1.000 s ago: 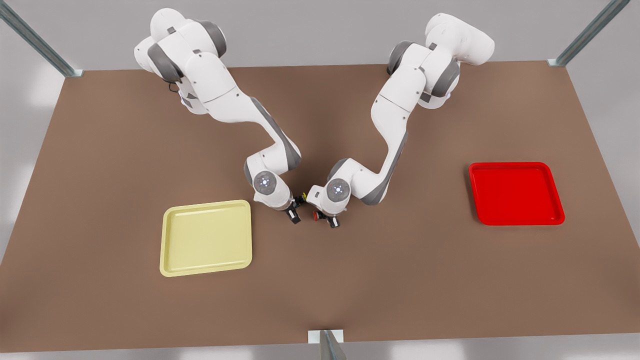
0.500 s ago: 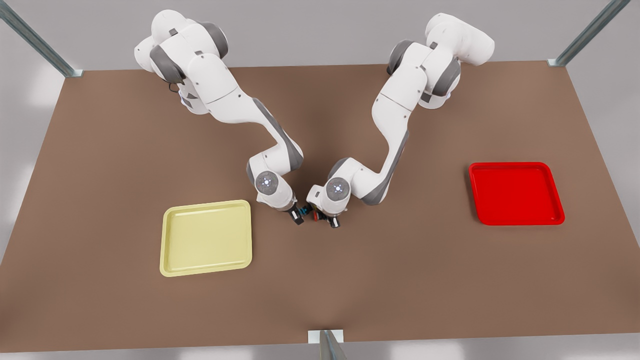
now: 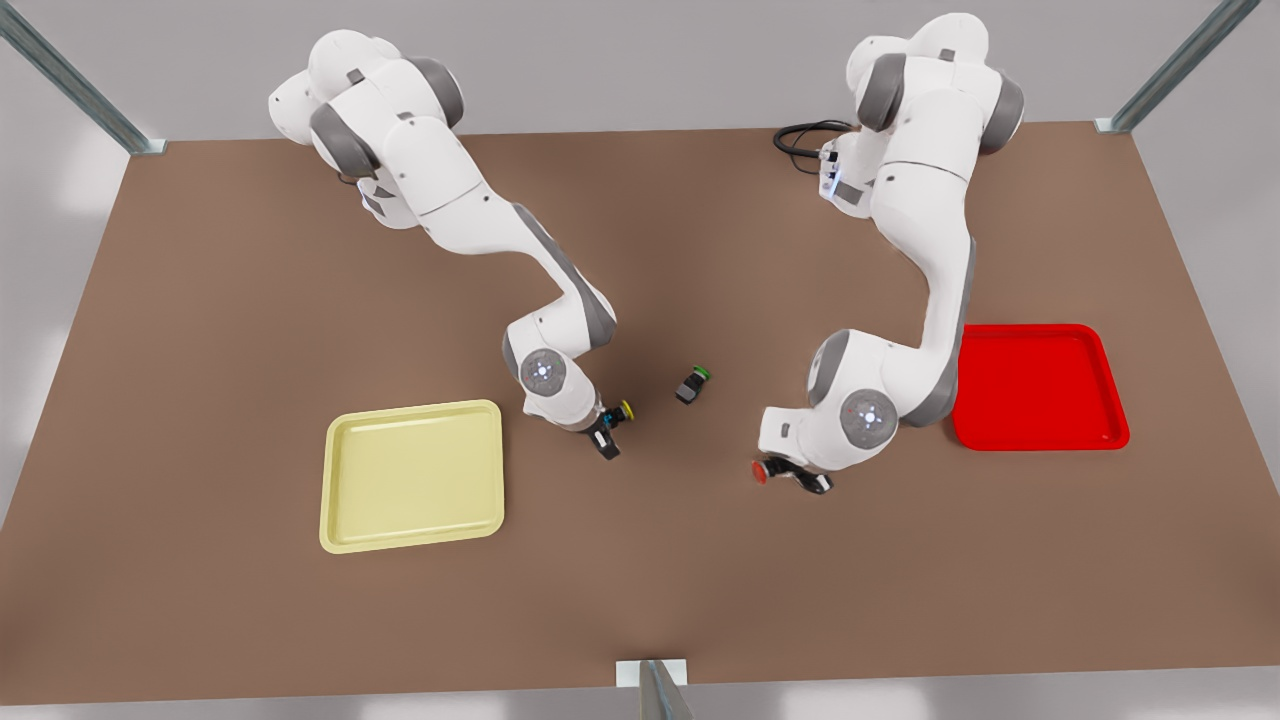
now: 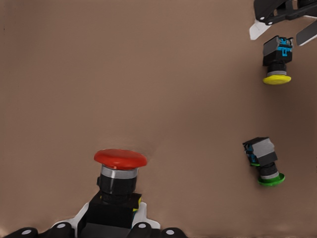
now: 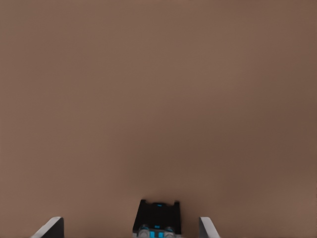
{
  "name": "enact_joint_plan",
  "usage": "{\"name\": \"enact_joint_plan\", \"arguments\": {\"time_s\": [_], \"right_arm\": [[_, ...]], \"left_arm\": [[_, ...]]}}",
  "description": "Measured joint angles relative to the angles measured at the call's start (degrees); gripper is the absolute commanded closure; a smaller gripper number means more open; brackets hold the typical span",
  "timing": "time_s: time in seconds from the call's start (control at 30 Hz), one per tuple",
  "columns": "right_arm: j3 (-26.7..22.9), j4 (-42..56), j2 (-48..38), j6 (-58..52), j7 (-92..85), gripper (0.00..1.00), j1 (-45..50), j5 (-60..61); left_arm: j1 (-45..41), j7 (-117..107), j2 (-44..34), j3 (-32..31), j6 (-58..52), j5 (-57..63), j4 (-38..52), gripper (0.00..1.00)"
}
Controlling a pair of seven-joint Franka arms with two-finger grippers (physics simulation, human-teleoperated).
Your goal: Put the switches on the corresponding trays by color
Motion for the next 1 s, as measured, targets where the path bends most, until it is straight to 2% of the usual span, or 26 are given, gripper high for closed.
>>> {"name": "enact_joint_plan", "arguments": {"time_s": [0.17, 0.27, 0.3, 0.33, 0.37, 0.47, 0.5, 0.6, 0.7, 0.73, 0.77, 0.83, 0.93, 1.0], "right_arm": [[0.2, -0.1, 0.3, 0.1, 2.3, 0.00, 0.0, 1.7], [0.2, -0.4, 0.5, 0.1, 2.2, 0.00, -0.1, 1.6], [0.2, -0.5, 0.5, 0.1, 2.2, 0.07, -0.1, 1.6], [0.2, -0.5, 0.5, 0.1, 2.2, 0.18, -0.1, 1.6], [0.2, -0.5, 0.5, 0.0, 2.1, 0.24, 0.0, 1.5], [0.2, -0.4, 0.5, 0.2, 2.2, 0.29, 0.0, 1.6], [0.2, -0.3, 0.6, 0.2, 2.2, 0.38, 0.0, 1.6], [0.2, -0.4, 1.0, 0.2, 2.1, 0.38, 0.0, 1.6], [0.3, -0.2, 0.8, 0.2, 2.3, 0.38, 0.1, 1.6], [0.3, -0.1, 0.8, 0.1, 2.3, 0.38, 0.0, 1.6], [0.4, 0.0, 0.7, 0.1, 2.3, 0.38, 0.0, 1.6], [0.4, 0.0, 0.8, 0.1, 2.2, 0.44, 0.0, 1.6], [0.4, -0.3, 0.8, 0.2, 1.9, 0.45, 0.0, 1.5], [0.4, -0.2, 0.7, 0.1, 2.0, 0.45, 0.0, 1.5]], "left_arm": [[6.6, 5.8, -21.1, 0.2, -1.9, -0.1, -23.0, 0.51], [12.5, 8.1, -28.8, 0.2, -3.5, -0.2, -32.6, 0.51], [15.4, 9.2, -30.1, 0.2, -3.9, -0.1, -35.1, 0.51], [19.5, 10.7, -31.0, 0.2, -3.7, 0.2, -37.4, 0.51], [24.3, 14.1, -31.1, 0.2, -3.6, 0.7, -39.2, 0.51], [33.4, 18.5, -29.9, 0.2, -3.3, 3.1, -42.3, 0.51], [34.0, 19.7, -28.9, 0.2, -1.5, 4.3, -42.4, 0.51], [36.8, 21.5, -25.2, 0.2, 7.2, 7.8, -41.9, 0.51], [39.4, 22.6, -21.5, 0.1, 10.5, 10.6, -41.2, 0.51], [39.3, 22.5, -20.9, 0.1, 10.7, 11.1, -40.9, 0.05], [39.7, 21.9, -20.8, 0.1, 10.8, 11.4, -40.9, 0.00], [39.9, 21.9, -20.8, 0.1, 10.7, 11.7, -40.6, 0.00], [40.0, 21.9, -21.8, 0.0, 10.1, 11.9, -40.6, 0.00], [40.0, 18.0, -25.9, -2.2, 5.9, 11.9, -40.6, 0.00]]}}
